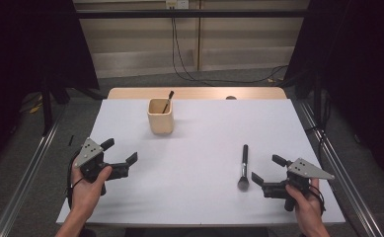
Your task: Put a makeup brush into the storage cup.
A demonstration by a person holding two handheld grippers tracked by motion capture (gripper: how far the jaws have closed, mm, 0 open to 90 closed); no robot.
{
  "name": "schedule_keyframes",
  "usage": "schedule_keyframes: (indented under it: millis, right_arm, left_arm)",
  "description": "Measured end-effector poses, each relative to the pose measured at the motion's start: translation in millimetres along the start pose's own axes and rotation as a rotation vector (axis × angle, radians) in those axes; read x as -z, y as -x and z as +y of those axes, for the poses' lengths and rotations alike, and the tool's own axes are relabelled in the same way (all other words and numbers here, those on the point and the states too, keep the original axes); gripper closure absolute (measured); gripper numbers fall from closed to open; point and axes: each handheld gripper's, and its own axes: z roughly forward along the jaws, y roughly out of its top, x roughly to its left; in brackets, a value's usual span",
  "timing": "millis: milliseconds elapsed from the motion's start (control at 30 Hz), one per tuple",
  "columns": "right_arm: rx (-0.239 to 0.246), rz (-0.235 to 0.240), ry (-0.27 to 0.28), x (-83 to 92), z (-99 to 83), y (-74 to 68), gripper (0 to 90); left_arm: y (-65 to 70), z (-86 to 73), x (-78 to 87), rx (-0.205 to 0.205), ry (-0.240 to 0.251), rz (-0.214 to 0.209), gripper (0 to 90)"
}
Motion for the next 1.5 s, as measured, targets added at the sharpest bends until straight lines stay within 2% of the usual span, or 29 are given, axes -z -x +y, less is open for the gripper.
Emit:
schedule_keyframes:
  millis: [167,367,467,533,600,633,767,867,1033,1500]
  right_arm:
    - [0.003,-0.002,0.002,-3.8,1.2,-0.3,0.0]
    - [0.002,-0.013,0.003,-3.2,1.3,-1.4,0.0]
    - [0.001,-0.020,-0.001,-3.3,0.6,-0.5,0.0]
    - [0.002,-0.018,-0.001,-3.6,0.6,-0.6,0.0]
    - [0.004,-0.013,-0.001,-3.3,0.7,-1.0,0.0]
    - [0.002,-0.014,0.000,-3.2,0.7,-1.1,0.0]
    - [0.005,-0.017,0.004,-0.8,0.7,-0.2,0.0]
    - [0.000,-0.017,0.009,1.1,0.5,0.2,0.0]
    - [0.006,-0.014,0.010,3.8,0.0,0.8,0.0]
    - [0.003,-0.012,0.005,-1.7,1.7,-0.5,0.0]
  left_arm:
    - [2.6,-5.7,10.1,0.022,0.000,0.006,2.7]
    - [7.2,-15.1,25.5,0.014,-0.014,0.003,2.7]
    - [9.7,-19.1,31.0,0.027,-0.012,0.008,2.7]
    - [11.5,-21.0,33.7,0.007,-0.016,0.013,2.7]
    - [12.4,-22.5,36.3,0.002,0.011,0.020,3.6]
    - [12.3,-23.0,37.8,-0.002,0.010,0.019,4.1]
    - [8.4,-28.9,44.5,0.024,0.024,0.031,3.8]
    - [7.0,-29.3,45.6,0.021,0.033,0.042,3.8]
    - [10.7,-29.7,44.6,0.018,0.029,0.036,2.8]
    - [8.2,-30.5,45.0,0.010,0.029,0.038,2.9]
